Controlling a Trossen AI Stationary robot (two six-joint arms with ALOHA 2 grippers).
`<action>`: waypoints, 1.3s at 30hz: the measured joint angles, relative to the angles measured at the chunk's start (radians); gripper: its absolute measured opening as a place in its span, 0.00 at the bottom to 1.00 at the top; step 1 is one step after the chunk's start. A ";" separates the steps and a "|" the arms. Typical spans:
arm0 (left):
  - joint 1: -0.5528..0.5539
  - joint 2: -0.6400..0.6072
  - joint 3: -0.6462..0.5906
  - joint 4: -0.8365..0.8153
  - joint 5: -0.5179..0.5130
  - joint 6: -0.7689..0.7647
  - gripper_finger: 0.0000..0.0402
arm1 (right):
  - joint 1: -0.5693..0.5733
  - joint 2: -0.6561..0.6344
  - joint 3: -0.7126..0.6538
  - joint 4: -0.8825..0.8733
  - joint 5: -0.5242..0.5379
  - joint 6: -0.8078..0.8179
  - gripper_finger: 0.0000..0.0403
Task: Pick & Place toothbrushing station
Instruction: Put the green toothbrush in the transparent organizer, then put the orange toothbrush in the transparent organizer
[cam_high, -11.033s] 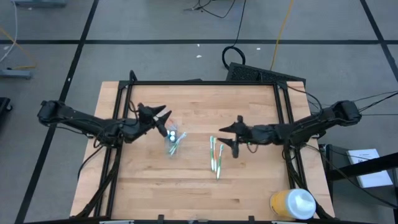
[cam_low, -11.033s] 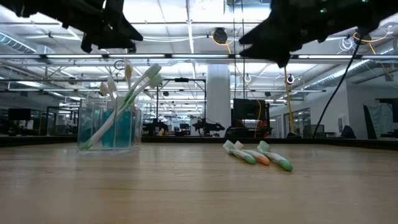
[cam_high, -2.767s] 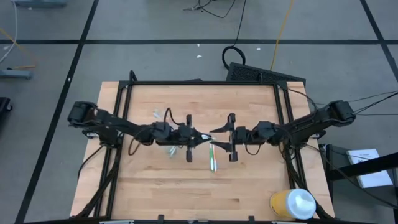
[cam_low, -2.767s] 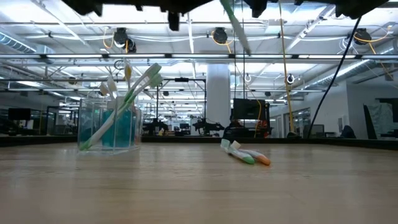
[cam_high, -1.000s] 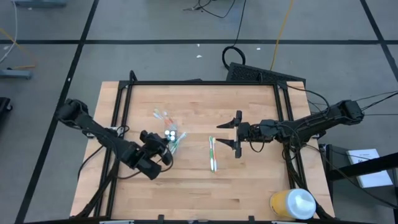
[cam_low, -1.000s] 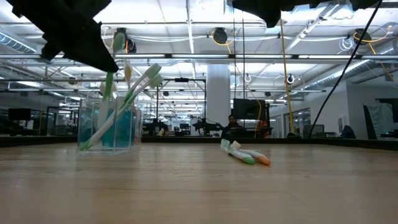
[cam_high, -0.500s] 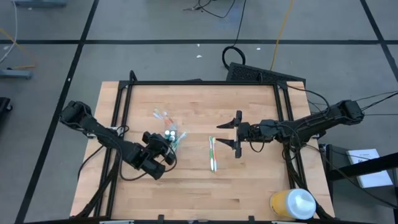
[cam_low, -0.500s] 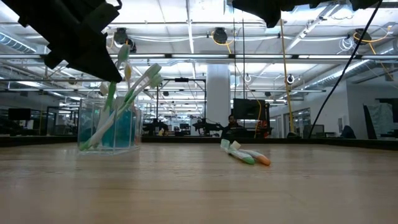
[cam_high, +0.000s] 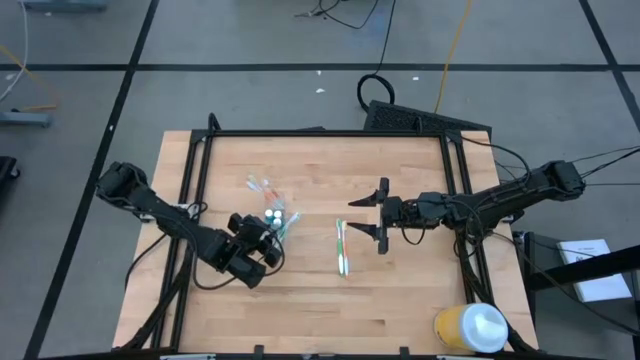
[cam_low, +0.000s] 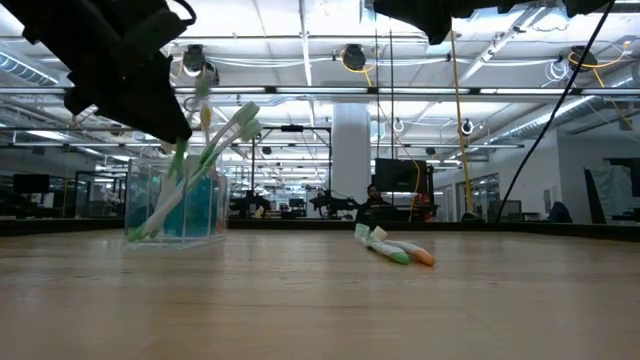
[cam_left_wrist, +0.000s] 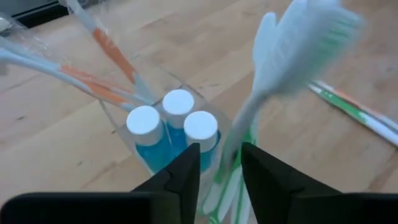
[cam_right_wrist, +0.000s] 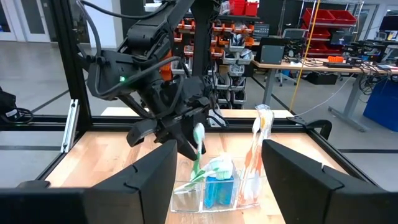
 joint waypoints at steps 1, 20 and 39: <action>0.000 -0.002 0.000 0.003 -0.002 0.000 0.32 | 0.000 0.000 0.000 0.000 0.000 0.000 0.57; -0.017 -0.208 0.001 0.185 -0.038 0.407 0.38 | 0.000 0.000 0.000 -0.011 0.000 0.004 0.56; -0.140 -0.286 -0.167 0.548 -0.161 0.662 0.38 | -0.007 0.100 0.000 0.023 -0.024 0.166 0.56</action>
